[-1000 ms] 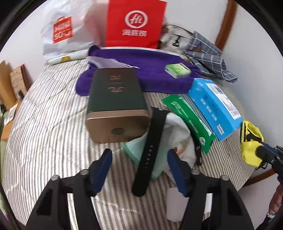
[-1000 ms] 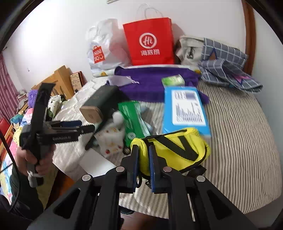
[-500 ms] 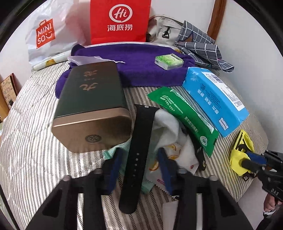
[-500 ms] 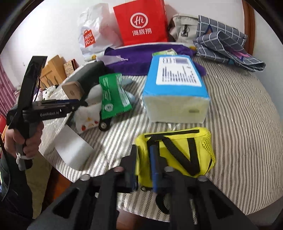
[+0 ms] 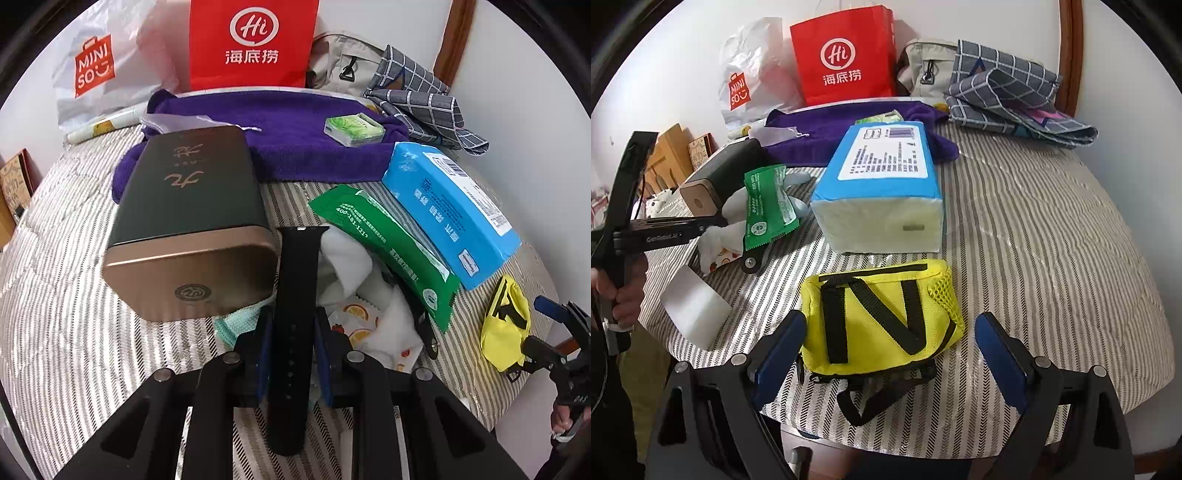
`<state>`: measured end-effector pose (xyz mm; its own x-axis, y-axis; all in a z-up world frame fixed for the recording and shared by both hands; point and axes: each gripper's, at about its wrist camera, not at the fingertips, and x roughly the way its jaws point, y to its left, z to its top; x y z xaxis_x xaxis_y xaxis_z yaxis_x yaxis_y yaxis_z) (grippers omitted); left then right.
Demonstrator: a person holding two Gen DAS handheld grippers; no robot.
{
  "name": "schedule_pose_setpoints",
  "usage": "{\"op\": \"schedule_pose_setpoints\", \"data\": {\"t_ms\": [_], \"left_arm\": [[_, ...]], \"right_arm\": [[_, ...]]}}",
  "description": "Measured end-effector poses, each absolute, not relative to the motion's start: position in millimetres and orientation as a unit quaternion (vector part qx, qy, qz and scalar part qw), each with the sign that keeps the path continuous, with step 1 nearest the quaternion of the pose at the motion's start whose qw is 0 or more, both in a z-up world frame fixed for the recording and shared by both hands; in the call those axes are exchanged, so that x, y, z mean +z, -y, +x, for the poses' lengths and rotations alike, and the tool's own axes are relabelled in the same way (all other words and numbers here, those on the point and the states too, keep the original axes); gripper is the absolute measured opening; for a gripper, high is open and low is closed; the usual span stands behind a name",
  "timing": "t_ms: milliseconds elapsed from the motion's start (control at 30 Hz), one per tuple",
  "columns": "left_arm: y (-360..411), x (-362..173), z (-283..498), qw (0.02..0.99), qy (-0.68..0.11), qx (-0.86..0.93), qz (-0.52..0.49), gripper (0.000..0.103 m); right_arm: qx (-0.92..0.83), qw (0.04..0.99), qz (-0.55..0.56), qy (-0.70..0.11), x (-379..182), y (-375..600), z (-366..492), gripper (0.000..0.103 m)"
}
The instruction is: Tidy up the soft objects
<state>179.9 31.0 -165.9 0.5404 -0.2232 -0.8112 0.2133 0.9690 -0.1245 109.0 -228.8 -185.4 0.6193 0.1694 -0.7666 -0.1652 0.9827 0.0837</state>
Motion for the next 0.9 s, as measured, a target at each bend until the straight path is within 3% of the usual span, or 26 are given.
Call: {"op": "schedule_pose_setpoints", "data": {"t_ms": [267, 467, 667, 767, 900], "left_arm": [[-38, -159, 174, 0.883, -0.454, -0.121, -0.013, 0.020], [-38, -159, 171, 0.884, -0.451, -0.123, -0.019, 0.020], [-40, -160, 166, 0.884, -0.451, -0.122, -0.026, 0.019], [-41, -158, 162, 0.885, -0.447, -0.123, -0.031, 0.019], [-45, -154, 158, 0.887, -0.444, -0.121, -0.035, 0.019]], "right_arm": [[0.102, 0.893, -0.013, -0.439, -196, 217, 117, 0.092], [0.081, 0.896, -0.062, -0.433, -212, 203, 121, 0.103], [0.089, 0.903, -0.047, -0.419, -216, 208, 129, 0.103], [0.089, 0.904, -0.042, -0.416, -215, 210, 130, 0.099], [0.089, 0.902, -0.036, -0.421, -211, 214, 124, 0.084]]}}
